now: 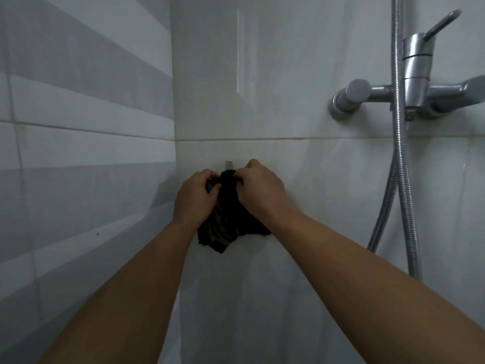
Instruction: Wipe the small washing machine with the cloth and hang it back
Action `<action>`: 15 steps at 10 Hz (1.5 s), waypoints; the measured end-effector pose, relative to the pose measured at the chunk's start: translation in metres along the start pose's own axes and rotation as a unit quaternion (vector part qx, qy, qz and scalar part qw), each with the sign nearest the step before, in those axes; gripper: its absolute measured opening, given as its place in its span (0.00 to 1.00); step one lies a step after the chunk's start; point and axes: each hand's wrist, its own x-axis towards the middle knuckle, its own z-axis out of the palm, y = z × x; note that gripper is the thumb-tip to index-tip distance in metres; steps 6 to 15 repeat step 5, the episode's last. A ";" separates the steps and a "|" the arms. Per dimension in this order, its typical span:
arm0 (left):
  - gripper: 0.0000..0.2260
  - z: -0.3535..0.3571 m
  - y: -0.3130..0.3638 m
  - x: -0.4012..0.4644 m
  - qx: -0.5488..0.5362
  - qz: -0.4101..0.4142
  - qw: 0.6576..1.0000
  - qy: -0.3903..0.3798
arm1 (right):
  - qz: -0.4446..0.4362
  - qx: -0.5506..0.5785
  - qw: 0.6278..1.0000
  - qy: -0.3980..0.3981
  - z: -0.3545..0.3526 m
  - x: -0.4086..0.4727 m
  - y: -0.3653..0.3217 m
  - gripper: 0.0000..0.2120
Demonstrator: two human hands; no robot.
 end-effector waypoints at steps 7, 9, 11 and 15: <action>0.36 -0.017 0.036 -0.127 -0.030 -0.140 0.986 -0.090 | 0.076 0.074 0.986 -0.128 -0.103 -0.108 -0.032 0.26; 0.36 -0.017 0.036 -0.127 -0.030 -0.140 0.986 -0.090 | 0.076 0.074 0.986 -0.128 -0.103 -0.108 -0.032 0.26; 0.36 -0.017 0.036 -0.127 -0.030 -0.140 0.986 -0.090 | 0.076 0.074 0.986 -0.128 -0.103 -0.108 -0.032 0.26; 0.36 -0.017 0.036 -0.127 -0.030 -0.140 0.986 -0.090 | 0.076 0.074 0.986 -0.128 -0.103 -0.108 -0.032 0.26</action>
